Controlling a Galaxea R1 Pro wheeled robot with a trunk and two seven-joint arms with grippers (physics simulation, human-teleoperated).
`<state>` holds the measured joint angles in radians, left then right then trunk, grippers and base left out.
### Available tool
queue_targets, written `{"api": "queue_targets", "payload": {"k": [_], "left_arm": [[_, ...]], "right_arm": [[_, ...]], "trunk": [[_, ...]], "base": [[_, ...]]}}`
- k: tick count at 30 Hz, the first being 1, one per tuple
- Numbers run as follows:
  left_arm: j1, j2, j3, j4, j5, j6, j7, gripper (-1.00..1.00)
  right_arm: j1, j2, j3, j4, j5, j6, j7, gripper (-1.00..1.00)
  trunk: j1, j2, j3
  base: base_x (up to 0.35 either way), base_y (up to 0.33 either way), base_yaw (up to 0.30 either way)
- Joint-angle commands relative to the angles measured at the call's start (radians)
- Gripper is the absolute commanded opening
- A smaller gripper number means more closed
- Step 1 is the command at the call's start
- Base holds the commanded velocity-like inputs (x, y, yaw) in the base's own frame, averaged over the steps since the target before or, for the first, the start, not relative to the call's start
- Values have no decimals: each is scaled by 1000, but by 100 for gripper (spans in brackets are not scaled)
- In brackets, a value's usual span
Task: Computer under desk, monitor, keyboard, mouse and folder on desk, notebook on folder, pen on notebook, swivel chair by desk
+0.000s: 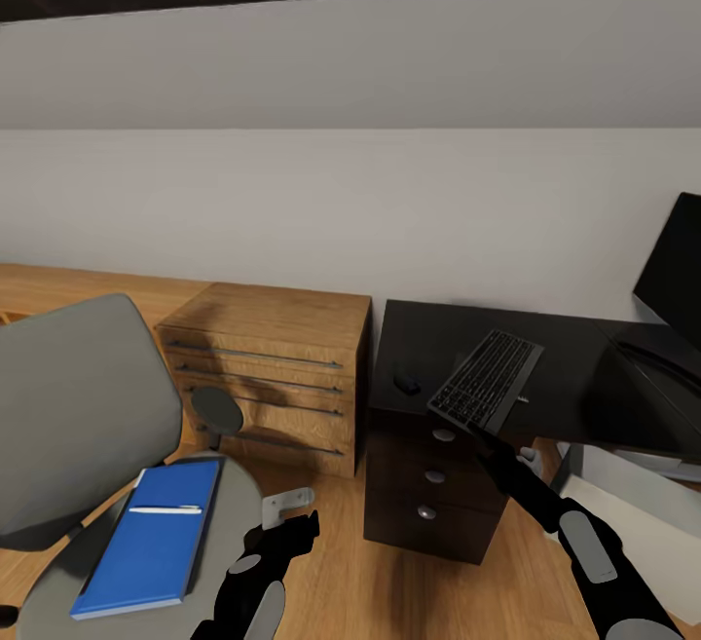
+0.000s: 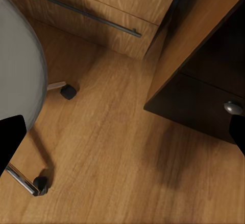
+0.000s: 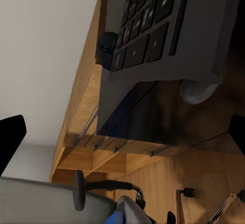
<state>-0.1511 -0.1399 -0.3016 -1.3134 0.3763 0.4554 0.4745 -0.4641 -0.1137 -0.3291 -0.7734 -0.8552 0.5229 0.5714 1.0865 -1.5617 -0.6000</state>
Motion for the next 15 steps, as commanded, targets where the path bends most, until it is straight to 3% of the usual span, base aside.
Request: {"api": "queue_targets", "payload": {"k": [1, 15], "left_arm": [[-1, 0, -1, -1, 10, 2, 9, 100], [-1, 0, -1, -1, 10, 2, 7, 100]], "right_arm": [[-1, 0, -8, 0, -5, 8, 1, 100], [-1, -1, -112, 4, -7, 7, -71, 100]], "trunk": [[0, 0, -1], [0, 0, -1]], "base": [[0, 0, 0], [0, 0, 0]]}}
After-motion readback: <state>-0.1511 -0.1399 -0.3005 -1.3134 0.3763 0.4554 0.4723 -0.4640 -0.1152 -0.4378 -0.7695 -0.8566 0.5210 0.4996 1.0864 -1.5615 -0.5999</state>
